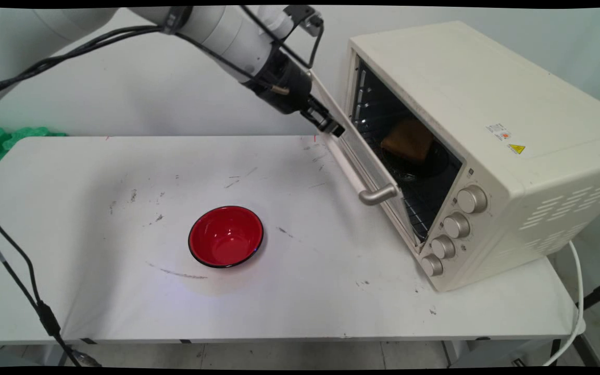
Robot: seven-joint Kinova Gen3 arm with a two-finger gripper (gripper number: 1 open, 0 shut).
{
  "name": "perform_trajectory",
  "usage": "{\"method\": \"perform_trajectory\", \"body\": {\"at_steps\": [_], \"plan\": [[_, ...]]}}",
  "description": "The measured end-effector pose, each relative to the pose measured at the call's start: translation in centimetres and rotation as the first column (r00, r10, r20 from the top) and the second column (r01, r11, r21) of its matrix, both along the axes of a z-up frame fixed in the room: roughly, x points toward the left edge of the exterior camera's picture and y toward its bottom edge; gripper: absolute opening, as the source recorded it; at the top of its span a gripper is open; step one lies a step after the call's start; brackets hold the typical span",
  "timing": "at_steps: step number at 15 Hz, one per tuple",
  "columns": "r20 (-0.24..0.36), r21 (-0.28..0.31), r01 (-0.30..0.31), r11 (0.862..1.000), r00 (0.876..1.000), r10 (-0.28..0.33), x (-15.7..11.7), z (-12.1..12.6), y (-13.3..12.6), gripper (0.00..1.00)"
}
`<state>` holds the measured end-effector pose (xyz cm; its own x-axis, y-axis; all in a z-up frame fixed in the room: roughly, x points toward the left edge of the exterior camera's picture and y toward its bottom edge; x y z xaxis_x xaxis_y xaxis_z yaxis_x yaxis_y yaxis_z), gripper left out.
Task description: Open the oven
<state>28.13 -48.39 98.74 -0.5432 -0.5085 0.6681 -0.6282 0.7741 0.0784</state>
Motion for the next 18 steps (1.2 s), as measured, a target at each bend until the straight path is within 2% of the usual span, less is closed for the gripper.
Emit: {"method": "perform_trajectory", "body": {"at_steps": [6,18], "plan": [[0.000,0.005,0.011,1.000,1.000,-0.011,2.0,-2.0,2.0,0.00],[-0.050,-0.019,-0.009,1.000,0.999,0.008,5.3,-6.7,5.9,0.00]]}}
